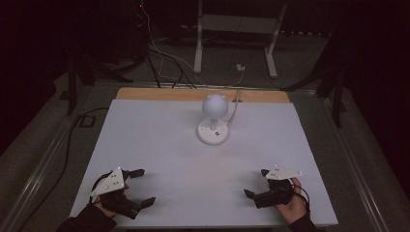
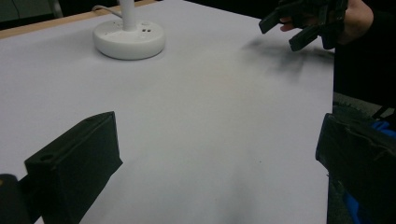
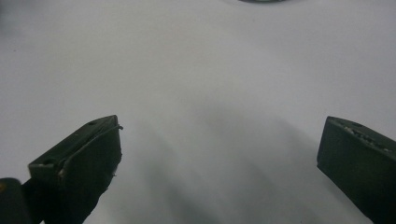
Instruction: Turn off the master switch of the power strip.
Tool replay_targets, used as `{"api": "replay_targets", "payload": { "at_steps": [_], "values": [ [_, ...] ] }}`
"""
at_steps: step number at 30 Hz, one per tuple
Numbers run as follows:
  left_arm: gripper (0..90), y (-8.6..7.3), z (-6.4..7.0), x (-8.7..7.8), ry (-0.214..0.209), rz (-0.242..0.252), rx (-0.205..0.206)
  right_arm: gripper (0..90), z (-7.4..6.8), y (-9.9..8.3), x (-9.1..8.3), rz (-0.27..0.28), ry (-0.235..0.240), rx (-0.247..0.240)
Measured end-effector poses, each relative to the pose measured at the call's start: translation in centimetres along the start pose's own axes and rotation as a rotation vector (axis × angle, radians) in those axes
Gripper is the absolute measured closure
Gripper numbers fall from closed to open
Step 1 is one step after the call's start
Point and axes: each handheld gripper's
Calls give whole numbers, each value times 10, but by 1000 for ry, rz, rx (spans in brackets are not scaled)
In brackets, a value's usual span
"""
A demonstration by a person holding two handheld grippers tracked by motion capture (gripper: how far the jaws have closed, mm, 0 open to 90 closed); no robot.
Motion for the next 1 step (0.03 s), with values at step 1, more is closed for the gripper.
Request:
{"api": "replay_targets", "payload": {
  "at_steps": [1],
  "values": [
    [4,0,0,0,1,0,1,0,0,0,0,-5,-4,-2]
  ]
}}
Point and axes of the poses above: each handheld gripper's, and its own axes: x roughly forward along the jaws, y roughly out of its top, z roughly to its right, and after that the axes turned 9 degrees about y, right-handed
